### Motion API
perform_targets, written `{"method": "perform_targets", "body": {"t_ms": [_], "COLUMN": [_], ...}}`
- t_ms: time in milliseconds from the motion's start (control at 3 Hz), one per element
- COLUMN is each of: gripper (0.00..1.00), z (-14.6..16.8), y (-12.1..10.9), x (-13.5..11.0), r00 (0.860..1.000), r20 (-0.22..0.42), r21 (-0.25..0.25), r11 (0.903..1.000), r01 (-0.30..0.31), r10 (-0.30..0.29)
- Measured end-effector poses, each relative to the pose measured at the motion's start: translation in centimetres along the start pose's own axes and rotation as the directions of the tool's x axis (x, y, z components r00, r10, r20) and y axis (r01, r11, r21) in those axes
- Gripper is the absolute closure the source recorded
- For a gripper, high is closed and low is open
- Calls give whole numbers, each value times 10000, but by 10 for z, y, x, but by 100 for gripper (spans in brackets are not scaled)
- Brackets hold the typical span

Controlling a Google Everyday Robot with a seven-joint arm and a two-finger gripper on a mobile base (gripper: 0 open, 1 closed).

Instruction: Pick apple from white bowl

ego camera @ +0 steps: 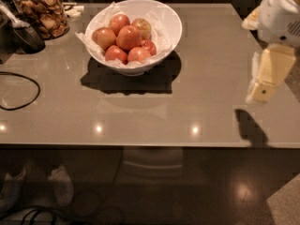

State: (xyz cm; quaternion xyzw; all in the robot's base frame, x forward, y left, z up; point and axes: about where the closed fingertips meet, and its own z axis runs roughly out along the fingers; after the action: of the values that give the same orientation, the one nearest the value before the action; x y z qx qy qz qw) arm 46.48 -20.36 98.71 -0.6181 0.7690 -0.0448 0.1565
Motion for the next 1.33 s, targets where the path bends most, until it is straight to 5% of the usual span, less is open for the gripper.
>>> {"method": "perform_targets", "body": {"t_ms": [667,1333], "gripper": [0,0], "z": [1,4], "y": [-48,-60], "x": [-52,-68], "r00": [9935,9916], "r20": [22,779], "r21": [198,429], "r11": [9933,9941], "r01": [1139,1000], "r10": [-1140,-1032]}}
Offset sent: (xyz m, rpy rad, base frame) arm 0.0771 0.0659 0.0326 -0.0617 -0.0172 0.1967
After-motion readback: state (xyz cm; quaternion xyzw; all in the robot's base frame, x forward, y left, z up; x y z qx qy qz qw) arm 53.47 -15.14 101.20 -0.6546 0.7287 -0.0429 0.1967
